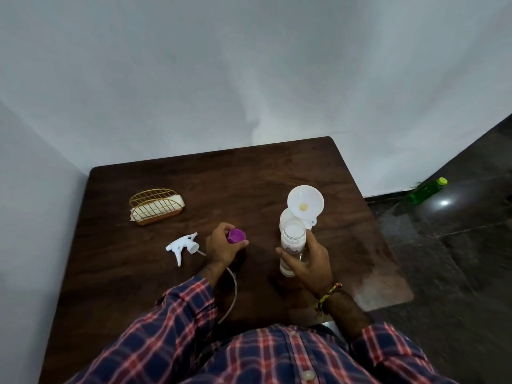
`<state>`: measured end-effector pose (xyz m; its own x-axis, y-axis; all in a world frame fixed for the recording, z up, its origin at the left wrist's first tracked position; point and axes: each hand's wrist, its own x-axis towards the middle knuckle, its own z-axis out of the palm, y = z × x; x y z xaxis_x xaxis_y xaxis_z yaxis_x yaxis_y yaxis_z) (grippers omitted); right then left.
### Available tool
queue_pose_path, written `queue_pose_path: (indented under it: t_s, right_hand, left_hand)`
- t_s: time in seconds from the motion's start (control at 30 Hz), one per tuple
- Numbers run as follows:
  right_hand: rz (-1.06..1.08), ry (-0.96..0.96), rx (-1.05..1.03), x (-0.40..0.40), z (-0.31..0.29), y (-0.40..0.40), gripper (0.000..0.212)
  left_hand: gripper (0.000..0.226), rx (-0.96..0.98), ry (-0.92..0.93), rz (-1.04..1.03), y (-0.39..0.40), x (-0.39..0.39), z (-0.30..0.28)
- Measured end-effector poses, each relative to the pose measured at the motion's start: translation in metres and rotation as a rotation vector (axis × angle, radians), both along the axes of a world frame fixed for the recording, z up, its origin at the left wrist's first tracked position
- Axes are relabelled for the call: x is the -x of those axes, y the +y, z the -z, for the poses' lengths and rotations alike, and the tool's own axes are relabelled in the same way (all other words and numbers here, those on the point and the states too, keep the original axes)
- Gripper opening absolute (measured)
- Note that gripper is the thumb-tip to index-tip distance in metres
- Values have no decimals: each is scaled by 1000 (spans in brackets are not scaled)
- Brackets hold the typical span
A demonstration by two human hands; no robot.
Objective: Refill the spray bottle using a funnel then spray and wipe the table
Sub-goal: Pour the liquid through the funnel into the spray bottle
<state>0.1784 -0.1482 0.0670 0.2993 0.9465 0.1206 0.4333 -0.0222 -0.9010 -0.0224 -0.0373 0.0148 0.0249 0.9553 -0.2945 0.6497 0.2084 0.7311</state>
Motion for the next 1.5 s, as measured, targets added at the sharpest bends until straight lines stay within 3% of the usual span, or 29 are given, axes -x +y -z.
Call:
queue_pose_path:
  t_s: [0.13, 0.23, 0.37, 0.57, 0.7, 0.97, 1.3, 1.5]
  right_hand:
    - [55, -14, 1, -9, 2, -14, 52]
    - [106, 4, 31, -18, 4, -20, 57]
    - [166, 37, 60, -31, 8, -24, 58]
    - [261, 108, 98, -48, 12, -25, 50]
    - [342, 93, 69, -67, 5, -25, 54]
    - [310, -55, -33, -105, -18, 9, 57]
    - [119, -486, 212, -126, -31, 37, 67]
    - [43, -661, 226, -137, -35, 44, 64]
  left_hand:
    - [55, 24, 223, 211, 2, -1, 17]
    - [65, 33, 302, 248, -1, -3, 20]
    - [111, 18, 349, 289, -4, -14, 7]
    - [124, -151, -266, 401, -7, -77, -55]
    - [116, -226, -361, 412, -12, -118, -82]
    - [95, -376, -90, 353, 1, -152, -79]
    - [93, -377, -50, 389, 0, -167, -75]
    - [85, -371, -30, 382, 4, -167, -71]
